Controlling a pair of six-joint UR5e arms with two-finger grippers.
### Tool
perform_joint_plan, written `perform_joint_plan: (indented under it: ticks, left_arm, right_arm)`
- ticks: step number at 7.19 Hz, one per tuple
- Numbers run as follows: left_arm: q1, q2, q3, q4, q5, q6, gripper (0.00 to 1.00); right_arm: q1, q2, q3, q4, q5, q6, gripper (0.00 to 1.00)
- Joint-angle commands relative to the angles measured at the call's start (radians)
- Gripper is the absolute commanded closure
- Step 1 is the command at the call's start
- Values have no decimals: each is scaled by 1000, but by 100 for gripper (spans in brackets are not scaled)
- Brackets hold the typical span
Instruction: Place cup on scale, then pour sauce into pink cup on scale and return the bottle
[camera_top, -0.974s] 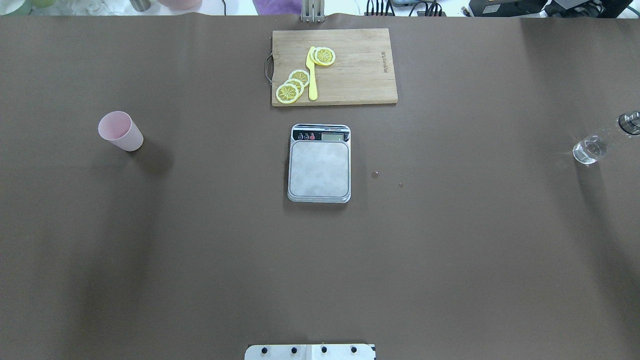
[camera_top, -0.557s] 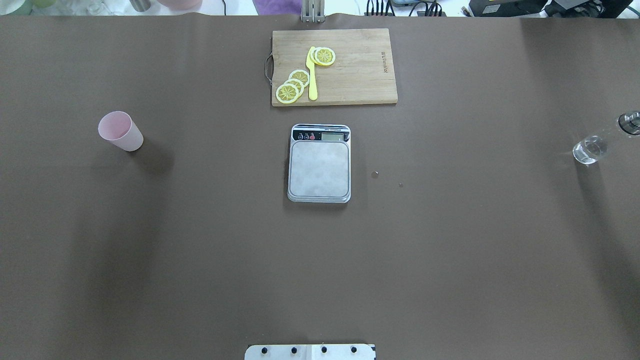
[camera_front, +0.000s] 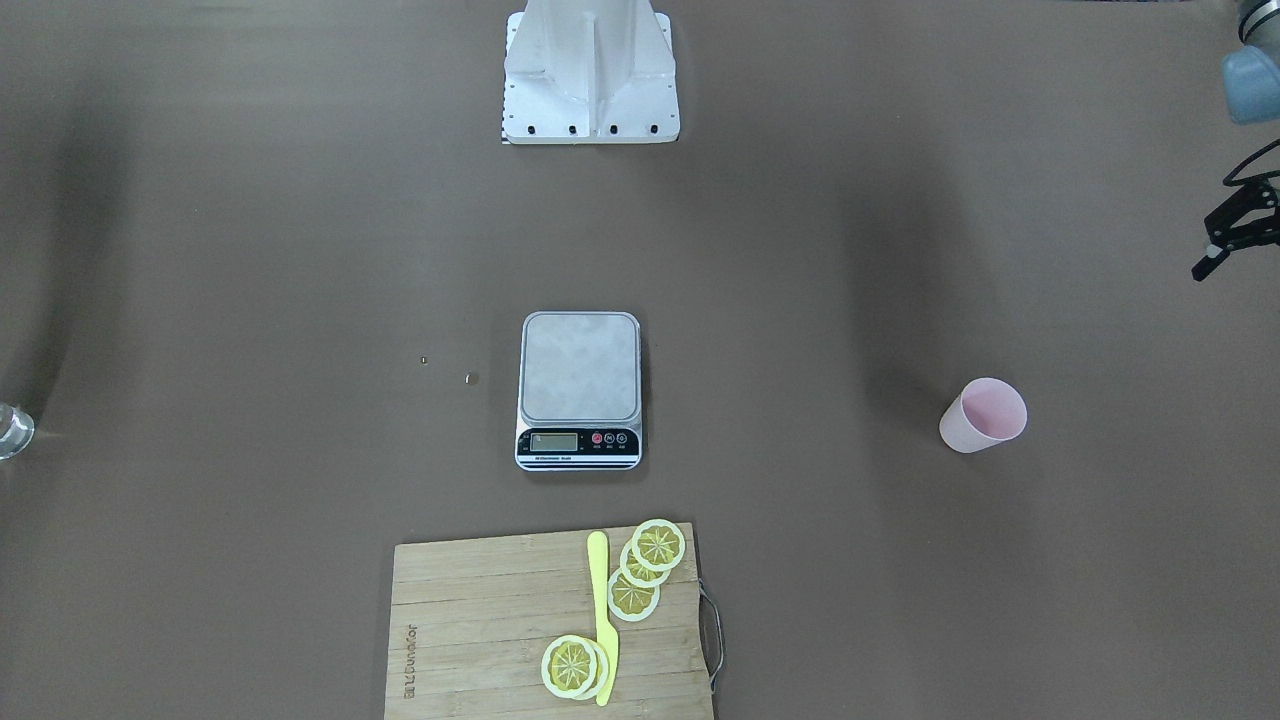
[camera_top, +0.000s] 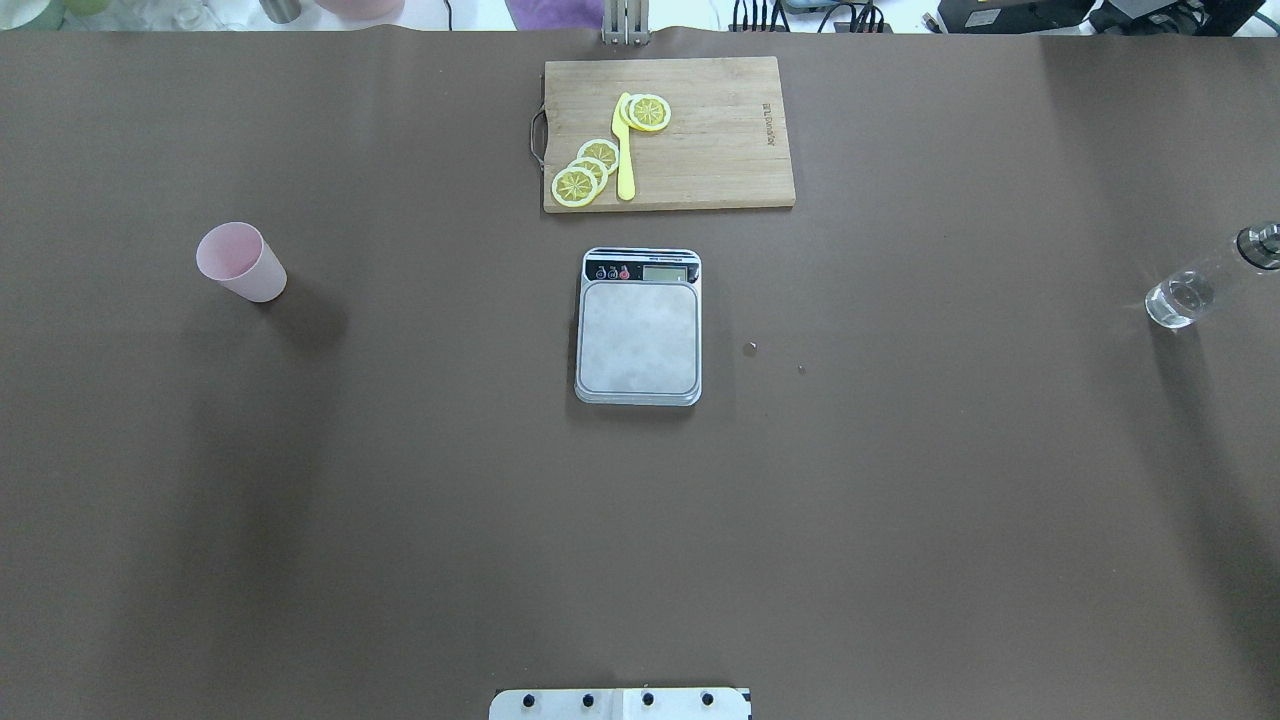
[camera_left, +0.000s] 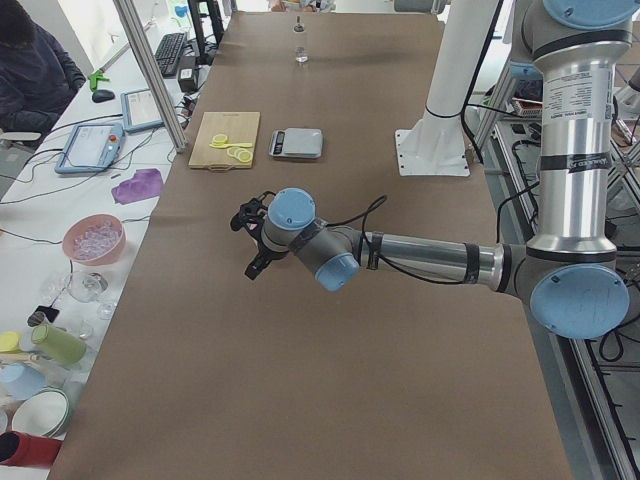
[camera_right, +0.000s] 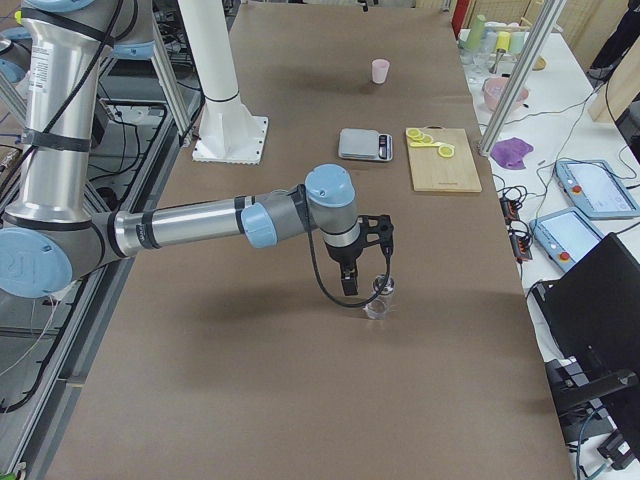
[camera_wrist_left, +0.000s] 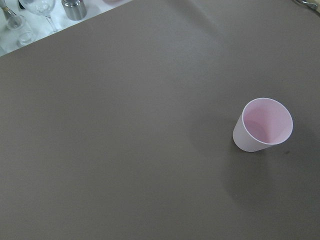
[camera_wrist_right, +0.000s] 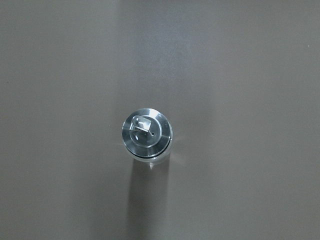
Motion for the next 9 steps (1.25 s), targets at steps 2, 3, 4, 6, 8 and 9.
perform_joint_plan:
  ticks: [2, 3, 4, 6, 8, 9]
  left_arm:
    - [144, 21, 49, -141, 159, -125, 2]
    - [216, 21, 122, -303, 232, -220, 2]
    - [318, 21, 148, -406, 336, -327, 2]
    - [473, -3, 159, -429, 528, -392, 2]
    - [488, -110, 227, -429, 532, -420, 3]
    - [488, -158, 273, -427, 531, -422, 3]
  right_arm:
    - [-50, -169, -3, 293, 1, 140, 0]
    - [-54, -180, -18, 337, -5, 157, 0]
    - [-56, -182, -28, 353, -17, 157, 0]
    - [-56, -182, -29, 355, -19, 157, 0]
    - [-56, -182, -31, 356, -17, 155, 0]
    - [-56, -182, -31, 356, -17, 155, 0]
